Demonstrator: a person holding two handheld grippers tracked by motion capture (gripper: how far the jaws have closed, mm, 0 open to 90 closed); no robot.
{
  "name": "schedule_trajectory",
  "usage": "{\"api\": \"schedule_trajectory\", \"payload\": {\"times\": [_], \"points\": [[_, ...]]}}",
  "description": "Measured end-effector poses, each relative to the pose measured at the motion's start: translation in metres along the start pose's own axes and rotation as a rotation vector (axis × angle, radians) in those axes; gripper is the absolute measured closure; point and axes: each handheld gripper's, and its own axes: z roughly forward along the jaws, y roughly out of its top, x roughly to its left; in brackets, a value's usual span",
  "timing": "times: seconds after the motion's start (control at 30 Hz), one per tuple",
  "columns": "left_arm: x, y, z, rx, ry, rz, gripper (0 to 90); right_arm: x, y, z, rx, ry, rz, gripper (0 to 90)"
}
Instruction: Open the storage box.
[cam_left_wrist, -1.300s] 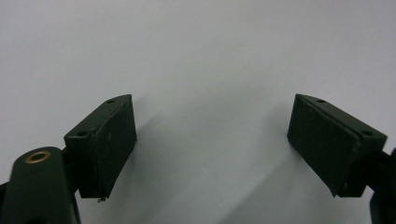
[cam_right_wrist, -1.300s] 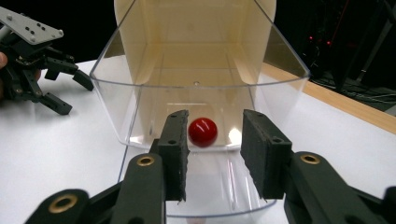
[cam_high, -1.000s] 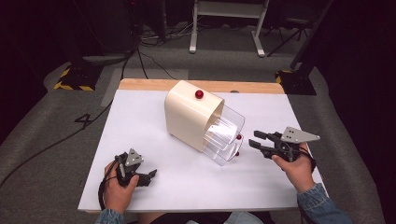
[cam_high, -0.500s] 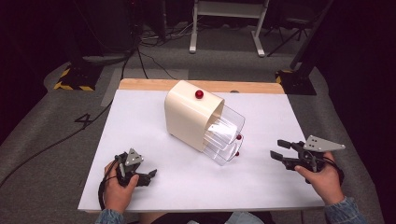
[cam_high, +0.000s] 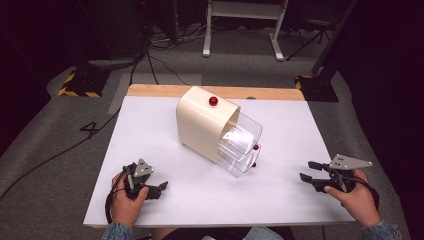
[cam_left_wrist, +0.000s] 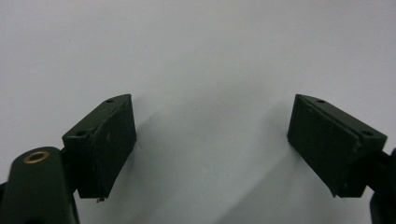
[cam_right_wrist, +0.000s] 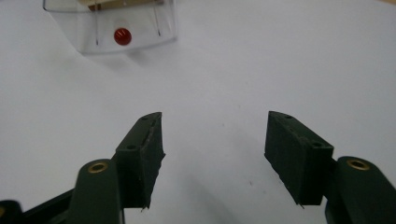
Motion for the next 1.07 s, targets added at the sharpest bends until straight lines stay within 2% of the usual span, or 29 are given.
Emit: {"api": "schedule_trajectory", "payload": {"times": [0.1, 0.13, 0.17, 0.27, 0.37, 0.4, 0.43, 0.47, 0.5, 0.53, 1.07], "points": [[0.000, 0.000, 0.000, 0.000, -0.003, -0.001, 15.7, -0.004, -0.009, 0.002, 0.035, -0.011, 0.019, 36.2], [0.000, 0.000, 0.000, 0.000, -0.003, -0.001, 15.7, -0.008, -0.015, 0.004, 0.069, -0.016, 0.034, 35.4], [0.000, 0.000, 0.000, 0.000, -0.003, -0.002, 15.6, -0.009, -0.018, 0.005, 0.080, -0.018, 0.036, 35.2], [0.000, 0.000, 0.000, 0.000, -0.003, -0.003, 15.7, -0.012, -0.023, 0.008, 0.090, -0.018, 0.038, 34.8], [0.000, 0.000, 0.000, 0.000, -0.004, -0.003, 15.6, -0.014, -0.027, 0.012, 0.078, -0.023, 0.052, 32.5], [0.000, 0.000, 0.000, 0.000, -0.003, -0.002, 15.7, -0.015, -0.028, 0.014, 0.077, -0.031, 0.048, 30.0], [0.000, 0.000, 0.000, 0.000, -0.004, -0.003, 15.7, -0.015, -0.031, 0.017, 0.081, -0.046, 0.036, 23.7], [0.000, 0.000, 0.000, 0.000, -0.003, -0.002, 15.7, -0.017, -0.035, 0.021, 0.102, -0.064, -0.006, 13.8], [0.000, 0.000, 0.000, -0.001, -0.004, -0.002, 15.7, -0.018, -0.038, 0.024, 0.120, -0.069, -0.006, 13.3], [0.000, 0.000, 0.000, 0.000, -0.004, -0.001, 15.7, -0.021, -0.037, 0.023, 0.122, -0.057, 0.017, 13.2], [0.000, 0.000, 0.000, -0.002, -0.004, -0.004, 15.7, -0.022, -0.038, 0.024, 0.120, -0.053, 0.017, 13.2]]}}
